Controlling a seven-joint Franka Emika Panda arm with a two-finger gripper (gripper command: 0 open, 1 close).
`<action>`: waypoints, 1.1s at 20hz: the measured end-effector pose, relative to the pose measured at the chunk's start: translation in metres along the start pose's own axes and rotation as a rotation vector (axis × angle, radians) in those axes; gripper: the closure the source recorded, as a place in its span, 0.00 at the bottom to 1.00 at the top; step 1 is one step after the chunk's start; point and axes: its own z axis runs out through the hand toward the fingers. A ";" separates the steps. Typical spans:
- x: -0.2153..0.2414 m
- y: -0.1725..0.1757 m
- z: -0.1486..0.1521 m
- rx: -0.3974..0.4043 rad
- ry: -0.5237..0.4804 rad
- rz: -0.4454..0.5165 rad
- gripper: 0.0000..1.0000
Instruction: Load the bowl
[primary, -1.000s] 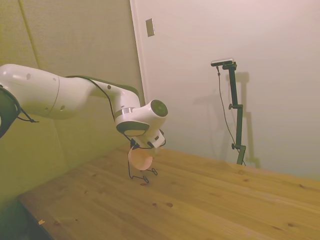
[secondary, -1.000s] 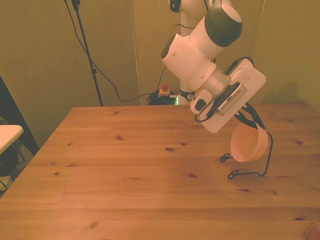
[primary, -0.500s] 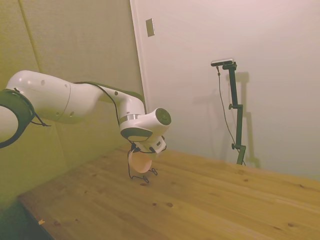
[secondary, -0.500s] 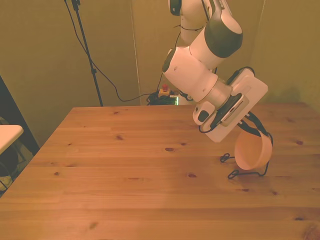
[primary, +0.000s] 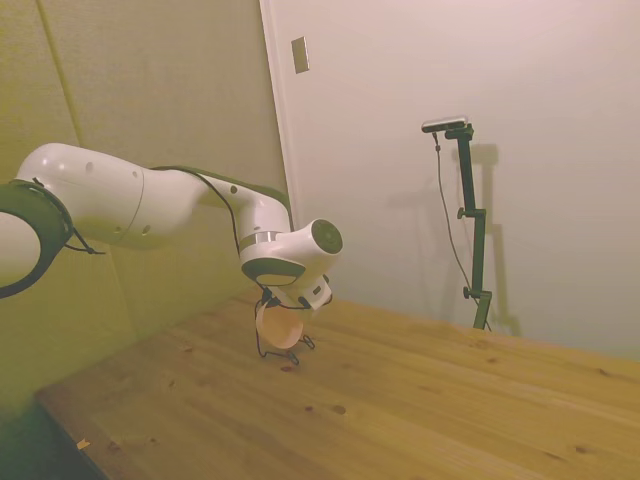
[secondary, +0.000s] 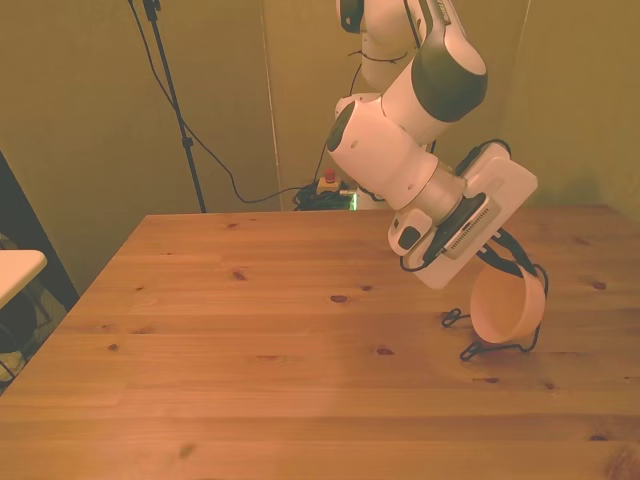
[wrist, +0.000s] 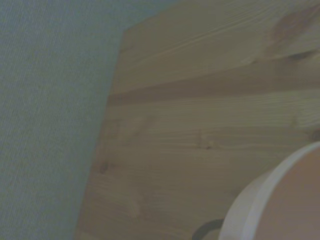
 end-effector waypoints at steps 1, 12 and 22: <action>0.001 0.001 0.000 0.000 0.001 0.002 0.00; 0.005 0.008 -0.002 -0.002 0.004 0.016 0.00; -0.007 0.031 -0.091 -0.046 0.127 0.035 0.00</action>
